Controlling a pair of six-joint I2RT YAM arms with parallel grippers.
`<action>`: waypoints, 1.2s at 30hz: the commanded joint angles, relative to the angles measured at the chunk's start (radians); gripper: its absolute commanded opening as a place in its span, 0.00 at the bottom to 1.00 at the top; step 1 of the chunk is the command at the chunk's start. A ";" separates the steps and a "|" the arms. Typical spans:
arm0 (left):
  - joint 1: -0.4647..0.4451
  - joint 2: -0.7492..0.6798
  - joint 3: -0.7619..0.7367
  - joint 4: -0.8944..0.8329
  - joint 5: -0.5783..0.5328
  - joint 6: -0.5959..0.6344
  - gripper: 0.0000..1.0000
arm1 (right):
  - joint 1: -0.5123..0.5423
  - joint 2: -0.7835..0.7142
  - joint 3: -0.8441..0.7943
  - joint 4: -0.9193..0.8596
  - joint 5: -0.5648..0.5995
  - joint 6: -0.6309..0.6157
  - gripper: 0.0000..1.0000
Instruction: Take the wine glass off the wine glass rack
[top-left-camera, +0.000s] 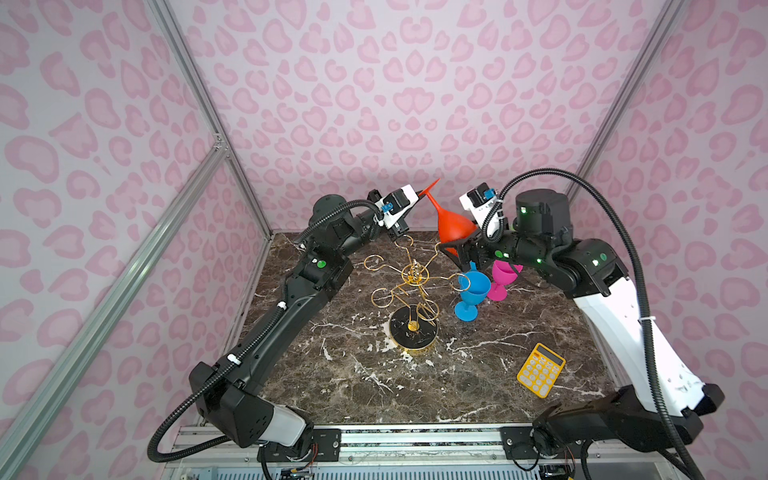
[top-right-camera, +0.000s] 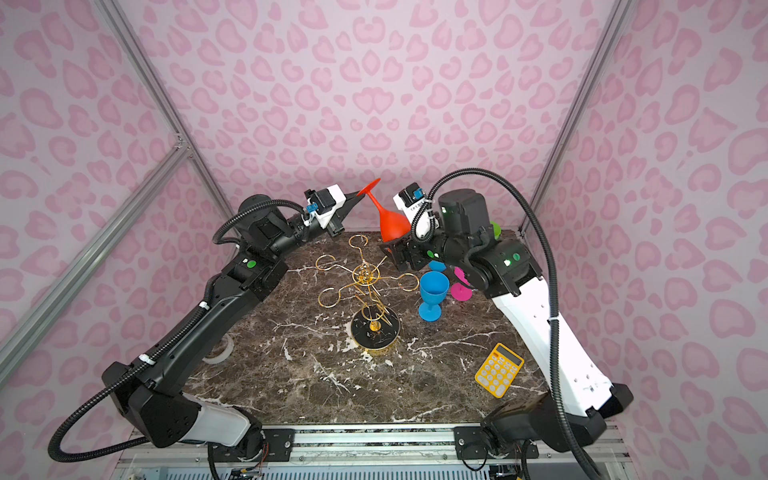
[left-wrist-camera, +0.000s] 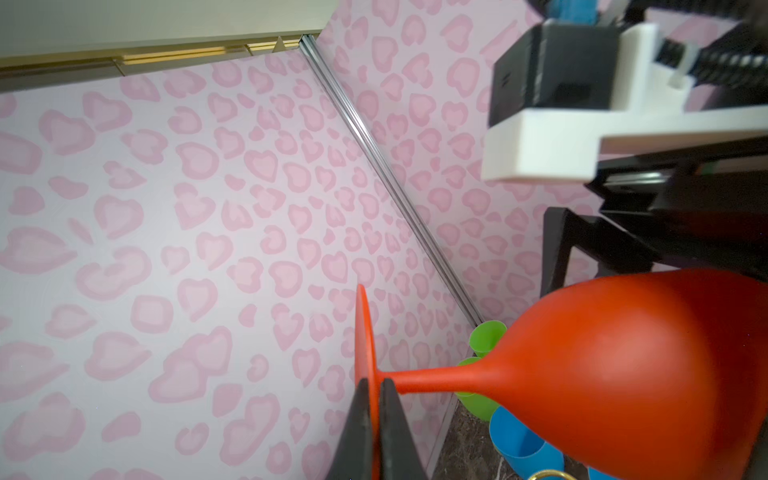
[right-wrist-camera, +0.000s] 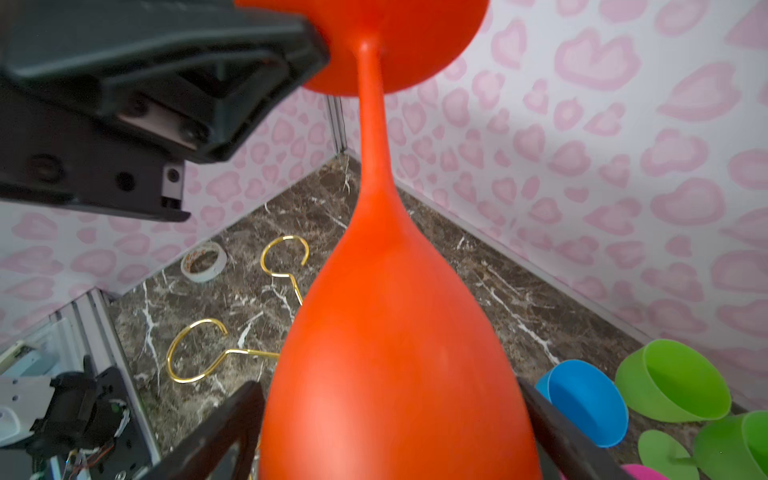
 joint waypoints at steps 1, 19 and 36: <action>0.016 0.016 0.026 0.039 -0.092 -0.125 0.03 | -0.019 -0.095 -0.095 0.205 -0.006 0.037 0.94; 0.152 0.075 0.074 0.063 0.166 -0.659 0.03 | -0.236 -0.341 -0.428 0.578 -0.162 0.217 0.60; 0.152 0.081 0.065 0.082 0.203 -0.704 0.03 | -0.182 -0.151 -0.362 0.683 -0.230 0.281 0.52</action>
